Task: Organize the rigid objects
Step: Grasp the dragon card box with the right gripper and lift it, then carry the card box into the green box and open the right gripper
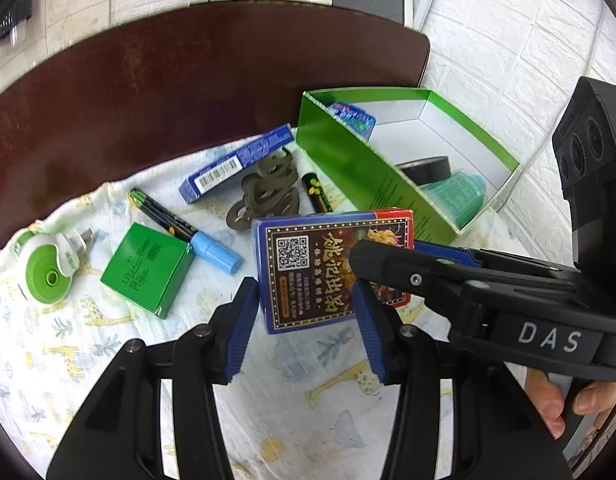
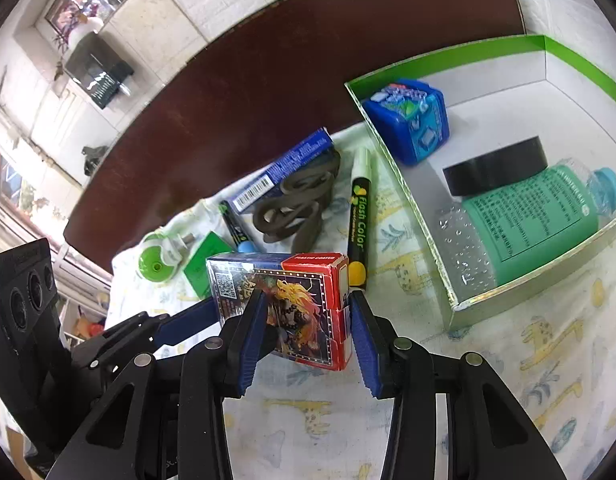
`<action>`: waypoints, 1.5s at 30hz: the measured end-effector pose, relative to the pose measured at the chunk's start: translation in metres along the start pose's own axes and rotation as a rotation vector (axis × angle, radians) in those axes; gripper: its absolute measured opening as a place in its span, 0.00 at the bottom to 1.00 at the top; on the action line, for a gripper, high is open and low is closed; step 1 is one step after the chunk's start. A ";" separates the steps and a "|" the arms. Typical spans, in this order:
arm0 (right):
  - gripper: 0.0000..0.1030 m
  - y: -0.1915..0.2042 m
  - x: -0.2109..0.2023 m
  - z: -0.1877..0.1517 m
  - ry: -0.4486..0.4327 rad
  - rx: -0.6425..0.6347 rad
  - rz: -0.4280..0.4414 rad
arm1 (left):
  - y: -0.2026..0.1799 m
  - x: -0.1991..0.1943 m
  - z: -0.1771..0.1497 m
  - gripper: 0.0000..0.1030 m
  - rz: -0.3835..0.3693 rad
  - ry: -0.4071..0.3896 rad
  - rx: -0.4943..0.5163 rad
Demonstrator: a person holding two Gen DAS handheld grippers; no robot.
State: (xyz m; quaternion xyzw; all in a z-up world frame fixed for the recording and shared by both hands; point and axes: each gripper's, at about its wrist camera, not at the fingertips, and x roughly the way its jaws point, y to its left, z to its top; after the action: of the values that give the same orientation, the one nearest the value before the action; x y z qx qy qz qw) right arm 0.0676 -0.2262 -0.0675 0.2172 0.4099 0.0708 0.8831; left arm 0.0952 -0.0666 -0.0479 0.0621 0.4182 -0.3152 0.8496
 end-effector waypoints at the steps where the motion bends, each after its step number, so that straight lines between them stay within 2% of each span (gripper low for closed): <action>1: 0.43 0.000 -0.004 0.001 -0.008 -0.002 0.008 | -0.003 -0.004 0.002 0.45 0.006 -0.009 0.008; 8: 0.43 -0.004 -0.038 0.016 -0.075 -0.012 0.038 | -0.031 -0.021 0.022 0.45 0.029 -0.067 0.064; 13: 0.43 -0.019 -0.064 0.031 -0.125 -0.010 0.037 | -0.059 -0.020 0.048 0.45 0.021 -0.093 0.108; 22: 0.43 -0.071 -0.097 0.063 -0.201 0.052 0.005 | -0.114 0.012 0.093 0.46 0.001 -0.095 0.182; 32: 0.44 -0.124 -0.093 0.087 -0.212 0.116 -0.026 | -0.146 0.057 0.122 0.47 0.019 -0.026 0.213; 45: 0.44 -0.150 -0.075 0.097 -0.192 0.158 -0.068 | -0.148 0.088 0.129 0.47 -0.013 0.011 0.201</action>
State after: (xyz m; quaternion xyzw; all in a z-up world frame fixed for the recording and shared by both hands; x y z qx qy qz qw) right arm 0.0835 -0.4146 -0.0265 0.2777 0.3347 -0.0125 0.9004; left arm 0.1349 -0.2739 -0.0070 0.1461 0.3894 -0.3608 0.8347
